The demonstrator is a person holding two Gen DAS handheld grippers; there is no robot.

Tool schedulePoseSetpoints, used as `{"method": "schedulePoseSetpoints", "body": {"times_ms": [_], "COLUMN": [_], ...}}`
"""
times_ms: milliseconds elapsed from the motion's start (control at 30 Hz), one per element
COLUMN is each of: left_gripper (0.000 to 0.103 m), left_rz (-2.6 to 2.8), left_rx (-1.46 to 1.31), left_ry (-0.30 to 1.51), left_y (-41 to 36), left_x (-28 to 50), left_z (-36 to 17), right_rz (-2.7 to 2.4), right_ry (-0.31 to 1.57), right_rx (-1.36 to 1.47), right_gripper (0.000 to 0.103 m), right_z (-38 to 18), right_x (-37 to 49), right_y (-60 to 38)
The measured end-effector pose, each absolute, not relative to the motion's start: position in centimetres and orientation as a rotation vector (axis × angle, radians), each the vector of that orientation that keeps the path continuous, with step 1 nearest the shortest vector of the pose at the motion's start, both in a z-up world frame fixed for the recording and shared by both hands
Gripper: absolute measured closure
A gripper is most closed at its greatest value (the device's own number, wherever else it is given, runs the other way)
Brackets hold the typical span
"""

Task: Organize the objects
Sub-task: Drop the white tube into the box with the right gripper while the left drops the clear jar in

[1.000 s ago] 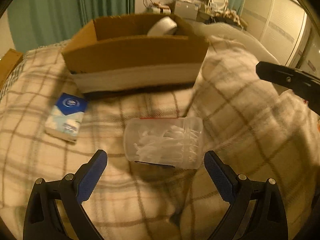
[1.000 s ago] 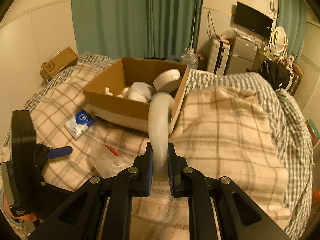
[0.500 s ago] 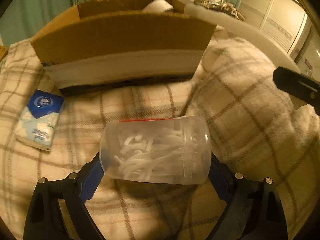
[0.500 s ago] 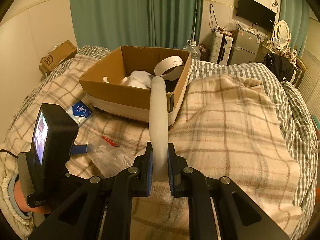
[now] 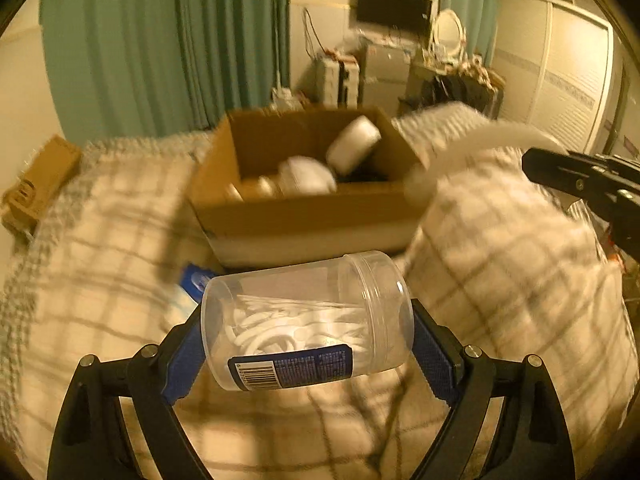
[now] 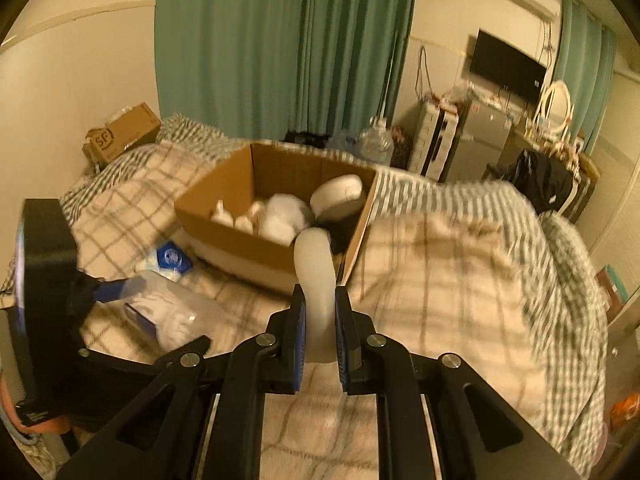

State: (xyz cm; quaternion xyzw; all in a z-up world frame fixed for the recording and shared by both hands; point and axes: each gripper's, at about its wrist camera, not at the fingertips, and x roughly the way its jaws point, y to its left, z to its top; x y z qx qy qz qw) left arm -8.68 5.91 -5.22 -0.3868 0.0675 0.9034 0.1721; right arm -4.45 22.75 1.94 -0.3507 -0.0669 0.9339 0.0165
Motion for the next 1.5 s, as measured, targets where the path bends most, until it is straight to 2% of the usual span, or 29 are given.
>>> {"method": "schedulePoseSetpoints", "body": {"times_ms": [167, 400, 600, 867, 933, 1033, 1100, 1233, 1300, 1333, 1500], "left_gripper": [0.011, 0.011, 0.011, 0.011, 0.009, 0.006, 0.002, 0.002, 0.002, 0.002, 0.001], "left_rz": [2.636, 2.679, 2.696, 2.655, 2.600, 2.576, 2.616, 2.629, 2.640, 2.650, 2.708], "left_rx": [-1.001, -0.926, -0.928, -0.989, -0.991, -1.019, -1.000, -1.001, -0.996, -0.986, -0.918], "left_ry": [0.195, 0.233, 0.254, 0.210, 0.179, 0.179, 0.214, 0.231, 0.228, 0.226, 0.198], "left_y": [5.2, 5.8, 7.1, 8.4, 8.4, 8.6, 8.6, 8.0, 7.4, 7.0, 4.4], "left_x": [-10.6, -14.7, -19.3, -23.8, -24.3, -24.6, -24.3, -23.0, -21.9, -21.2, -17.4], "left_z": [-1.1, 1.7, 1.5, -1.8, -2.6, -3.8, -3.8, -2.6, -1.6, -1.0, 2.2], "right_rz": [2.936, 2.970, 2.999, 2.981, 2.966, 2.947, 2.945, 2.944, 2.951, 2.953, 2.941], "right_ry": [-0.264, -0.328, -0.346, -0.338, -0.300, -0.198, -0.174, -0.092, -0.007, 0.031, -0.025], "right_rx": [-1.012, -0.922, -0.901, -0.985, -1.022, -1.115, -1.101, -1.050, -1.038, -1.031, -0.942], "right_gripper": [0.091, 0.091, 0.091, 0.091, 0.087, 0.073, 0.045, 0.036, 0.024, 0.022, 0.012], "right_z": [5.2, 8.3, 9.1, 5.0, 3.6, 1.8, 1.6, 2.9, 3.7, 4.2, 7.1], "right_x": [-6.1, -9.4, -13.3, -19.0, -20.1, -21.1, -21.0, -19.5, -18.5, -17.7, -12.9], "right_y": [22.2, 21.7, 21.9, 23.0, 23.5, 24.6, 25.0, 26.4, 27.1, 27.4, 26.3]}}
